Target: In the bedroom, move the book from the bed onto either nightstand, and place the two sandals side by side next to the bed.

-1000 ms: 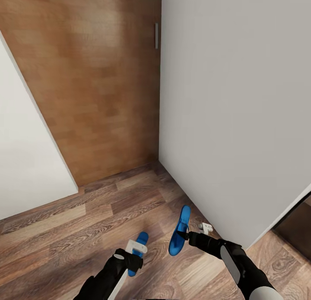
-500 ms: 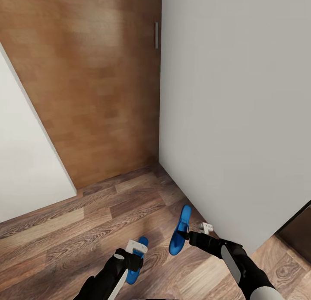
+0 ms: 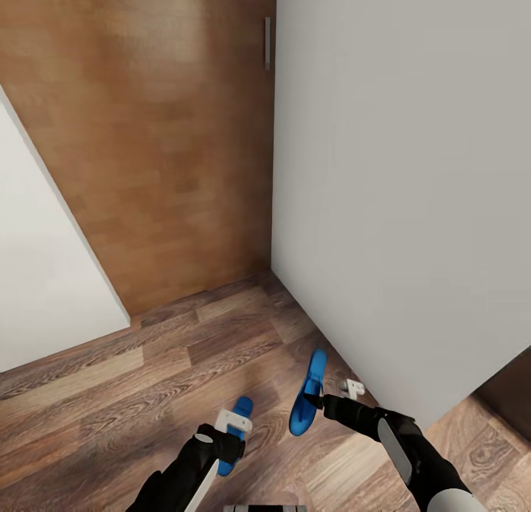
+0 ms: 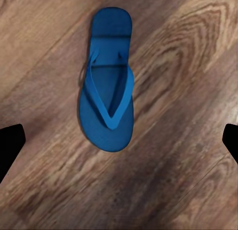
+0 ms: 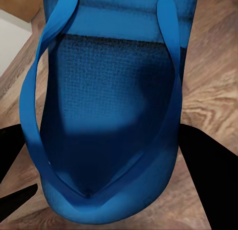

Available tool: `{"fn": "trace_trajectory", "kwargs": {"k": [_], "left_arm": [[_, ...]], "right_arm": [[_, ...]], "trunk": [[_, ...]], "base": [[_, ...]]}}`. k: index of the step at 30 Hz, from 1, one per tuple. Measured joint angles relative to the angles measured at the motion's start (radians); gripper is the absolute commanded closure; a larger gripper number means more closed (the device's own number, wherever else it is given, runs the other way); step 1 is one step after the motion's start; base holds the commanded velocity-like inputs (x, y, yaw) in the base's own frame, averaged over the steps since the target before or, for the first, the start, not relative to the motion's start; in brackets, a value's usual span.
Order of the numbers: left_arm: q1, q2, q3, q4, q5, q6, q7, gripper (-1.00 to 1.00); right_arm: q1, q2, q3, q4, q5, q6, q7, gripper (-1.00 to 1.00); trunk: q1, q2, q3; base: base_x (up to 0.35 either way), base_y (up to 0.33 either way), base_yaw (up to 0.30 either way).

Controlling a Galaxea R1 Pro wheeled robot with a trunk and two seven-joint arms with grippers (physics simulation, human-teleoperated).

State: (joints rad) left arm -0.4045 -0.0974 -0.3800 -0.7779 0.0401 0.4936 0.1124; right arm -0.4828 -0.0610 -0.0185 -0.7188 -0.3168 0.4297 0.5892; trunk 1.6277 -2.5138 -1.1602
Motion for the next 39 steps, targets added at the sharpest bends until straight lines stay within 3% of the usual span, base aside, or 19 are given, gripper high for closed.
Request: {"fn": "trace_trajectory", "kwargs": {"k": [39], "left_arm": [[0.000,-0.001,0.000,0.000,0.000,0.000,0.005,-1.00]], "right_arm": [[0.000,0.000,0.000,-0.002,0.000,0.001,0.000,1.00]], "trunk": [[0.018,-0.009,-0.151]], "base": [[0.000,0.000,0.000]]}}
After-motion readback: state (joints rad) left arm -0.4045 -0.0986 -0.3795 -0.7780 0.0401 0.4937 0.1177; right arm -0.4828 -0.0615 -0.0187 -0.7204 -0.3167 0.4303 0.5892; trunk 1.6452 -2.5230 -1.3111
